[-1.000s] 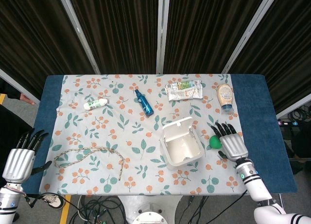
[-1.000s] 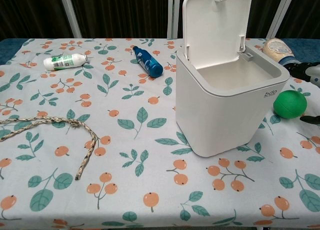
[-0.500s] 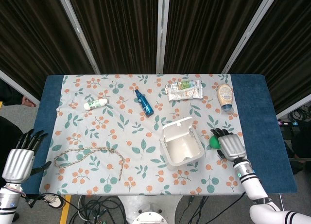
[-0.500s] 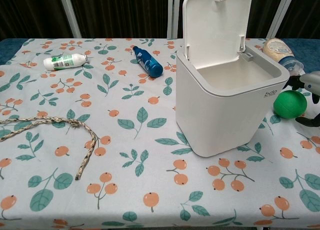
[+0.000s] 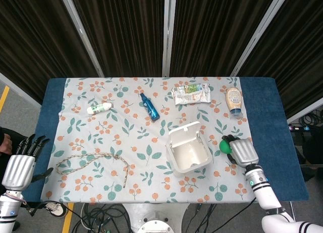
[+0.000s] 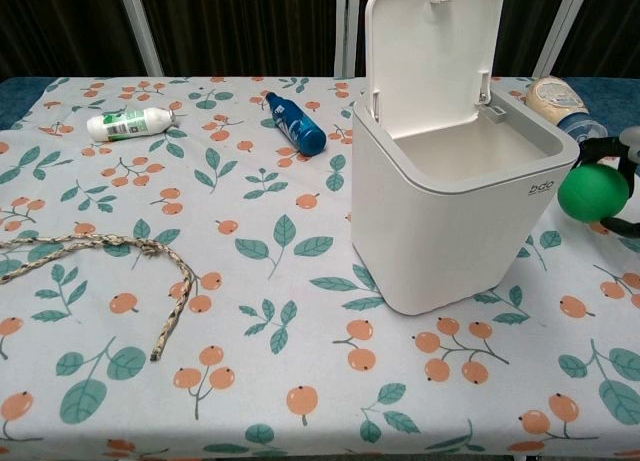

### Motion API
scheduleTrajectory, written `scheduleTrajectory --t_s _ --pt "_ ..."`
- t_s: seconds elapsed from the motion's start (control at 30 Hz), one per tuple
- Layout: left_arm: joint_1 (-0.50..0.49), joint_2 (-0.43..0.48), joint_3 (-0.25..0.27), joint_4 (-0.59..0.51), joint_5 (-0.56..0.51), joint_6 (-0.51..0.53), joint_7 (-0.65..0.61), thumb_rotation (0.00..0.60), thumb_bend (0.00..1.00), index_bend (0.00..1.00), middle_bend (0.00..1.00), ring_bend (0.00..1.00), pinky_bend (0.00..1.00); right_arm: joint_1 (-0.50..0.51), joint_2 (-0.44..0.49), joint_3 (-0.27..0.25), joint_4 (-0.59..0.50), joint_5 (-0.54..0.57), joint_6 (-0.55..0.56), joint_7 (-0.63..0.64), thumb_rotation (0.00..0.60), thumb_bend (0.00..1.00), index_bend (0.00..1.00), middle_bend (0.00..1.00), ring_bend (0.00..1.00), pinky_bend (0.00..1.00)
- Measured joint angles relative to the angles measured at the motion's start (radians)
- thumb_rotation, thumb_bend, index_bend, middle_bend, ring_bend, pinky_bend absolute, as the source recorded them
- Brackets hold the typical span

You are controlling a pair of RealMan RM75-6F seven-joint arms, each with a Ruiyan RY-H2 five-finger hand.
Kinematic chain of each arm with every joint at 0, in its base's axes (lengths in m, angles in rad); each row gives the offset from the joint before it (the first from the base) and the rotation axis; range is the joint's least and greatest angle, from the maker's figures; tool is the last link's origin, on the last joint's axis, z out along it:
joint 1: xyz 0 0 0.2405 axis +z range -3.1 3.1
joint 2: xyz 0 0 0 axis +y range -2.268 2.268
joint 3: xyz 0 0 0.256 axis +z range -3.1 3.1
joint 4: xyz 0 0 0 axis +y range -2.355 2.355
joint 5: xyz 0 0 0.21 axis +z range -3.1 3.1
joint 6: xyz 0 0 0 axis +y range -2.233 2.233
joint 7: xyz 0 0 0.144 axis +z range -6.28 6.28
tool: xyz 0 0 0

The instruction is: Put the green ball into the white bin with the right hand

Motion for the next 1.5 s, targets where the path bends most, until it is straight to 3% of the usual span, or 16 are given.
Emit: scheduleTrajectory --t_s 0.33,0.5,0.63,0.83,0.97,1.07,1.2,1.5 --pt "-0.001 0.000 0.001 -0.013 0.006 0.001 0.019 0.600 0.13 0.17 0.13 0.03 0.13 -0.084 0.185 -0.012 -0.137 -0.249 0.223 0.204 0.600 0.36 0.54 0.46 0.44 0.65" --pt "-0.003 0.001 -0.001 -0.021 0.006 0.000 0.027 0.600 0.13 0.17 0.13 0.03 0.13 -0.113 0.244 -0.028 -0.217 -0.396 0.315 0.230 0.600 0.36 0.54 0.46 0.44 0.65" --pt "-0.004 0.002 -0.001 -0.020 0.005 0.000 0.025 0.600 0.13 0.17 0.13 0.04 0.13 -0.111 0.249 -0.036 -0.266 -0.471 0.322 0.211 0.600 0.36 0.54 0.46 0.44 0.65" --pt "-0.005 0.004 -0.001 -0.018 0.003 -0.004 0.019 0.600 0.13 0.17 0.13 0.03 0.13 -0.069 0.219 -0.028 -0.301 -0.502 0.264 0.156 0.600 0.33 0.52 0.46 0.43 0.63" --pt "-0.003 0.005 -0.002 -0.015 -0.002 -0.005 0.014 0.600 0.13 0.17 0.13 0.03 0.13 -0.038 0.199 -0.015 -0.316 -0.492 0.209 0.111 0.600 0.23 0.36 0.38 0.34 0.52" --pt "-0.002 0.004 -0.002 -0.012 -0.004 -0.003 0.008 0.600 0.13 0.17 0.13 0.03 0.13 -0.011 0.187 -0.005 -0.328 -0.484 0.173 0.107 0.600 0.15 0.21 0.27 0.22 0.41" --pt "-0.002 0.004 -0.002 -0.006 -0.005 -0.005 -0.002 0.600 0.13 0.17 0.13 0.04 0.13 0.007 0.179 0.004 -0.328 -0.475 0.156 0.122 0.600 0.11 0.13 0.20 0.15 0.34" --pt "-0.001 0.003 -0.003 -0.002 -0.004 0.000 -0.006 0.600 0.13 0.17 0.13 0.03 0.13 -0.002 0.188 -0.001 -0.313 -0.478 0.182 0.159 0.600 0.10 0.12 0.20 0.15 0.33"
